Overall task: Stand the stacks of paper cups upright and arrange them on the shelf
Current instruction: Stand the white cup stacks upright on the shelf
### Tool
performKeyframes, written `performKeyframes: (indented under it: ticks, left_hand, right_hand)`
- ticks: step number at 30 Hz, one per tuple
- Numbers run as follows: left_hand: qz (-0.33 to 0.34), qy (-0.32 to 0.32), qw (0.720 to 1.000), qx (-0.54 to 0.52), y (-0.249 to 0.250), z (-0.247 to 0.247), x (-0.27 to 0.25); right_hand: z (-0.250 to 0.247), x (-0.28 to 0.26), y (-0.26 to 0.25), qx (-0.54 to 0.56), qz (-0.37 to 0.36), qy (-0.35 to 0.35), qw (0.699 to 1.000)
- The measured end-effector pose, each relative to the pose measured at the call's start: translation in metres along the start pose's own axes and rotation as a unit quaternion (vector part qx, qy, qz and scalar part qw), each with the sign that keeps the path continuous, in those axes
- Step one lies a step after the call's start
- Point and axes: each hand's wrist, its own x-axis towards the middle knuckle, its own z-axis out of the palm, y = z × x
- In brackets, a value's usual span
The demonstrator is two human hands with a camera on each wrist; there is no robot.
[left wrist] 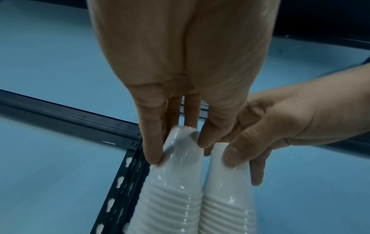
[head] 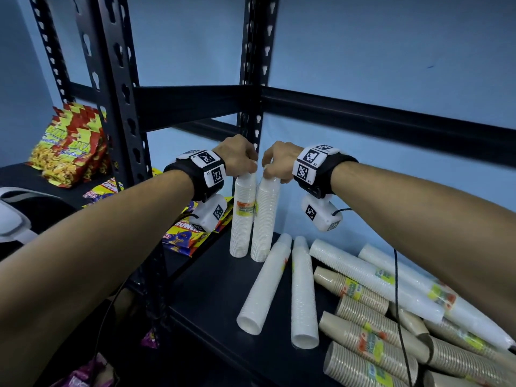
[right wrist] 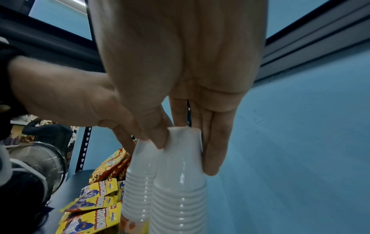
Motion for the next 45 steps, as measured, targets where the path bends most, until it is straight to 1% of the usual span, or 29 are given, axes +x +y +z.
performKeyframes:
  ticks: [3,6,8,12,20,24,26,31,38,45]
  left_hand:
    - [0.004,-0.001,1.0,-0.001,0.001,0.001,0.0]
    - [0.002,0.002,1.0,-0.009,-0.001,0.002,0.001]
    - [0.004,0.005,1.0,-0.006,-0.001,0.002,0.001]
    - [0.01,-0.006,1.0,0.008,0.002,0.001,0.001]
    - [-0.004,-0.005,1.0,-0.005,0.004,0.0,0.002]
    - [0.002,-0.012,1.0,0.012,0.007,-0.001,0.001]
    - [-0.001,-0.009,1.0,0.012,0.008,0.0,0.001]
    - [-0.022,-0.003,1.0,0.003,0.009,-0.003,0.0]
    - [-0.016,0.016,1.0,0.011,0.008,-0.001,-0.001]
    - [0.007,0.057,0.998,0.019,0.021,-0.013,-0.009]
  right_hand:
    - [-0.001,-0.001,-0.002,0.0,0.005,0.001,1.0]
    - [0.0,-0.003,-0.002,-0.007,0.032,0.021,0.999]
    - [0.001,-0.004,-0.003,-0.006,0.04,0.02,0.999]
    - [0.0,-0.005,-0.003,0.026,0.026,-0.005,0.999]
    - [-0.001,-0.003,-0.002,0.045,0.046,0.007,0.998]
    - [0.0,-0.001,0.001,0.07,0.038,-0.01,0.997]
    - [0.0,-0.001,0.0,0.079,0.038,-0.006,0.996]
    - [0.001,0.0,-0.001,0.057,0.042,0.02,0.997]
    - [0.003,0.0,0.001,0.063,0.044,0.018,0.997]
    - [-0.004,-0.012,0.012,0.065,0.084,0.054,0.993]
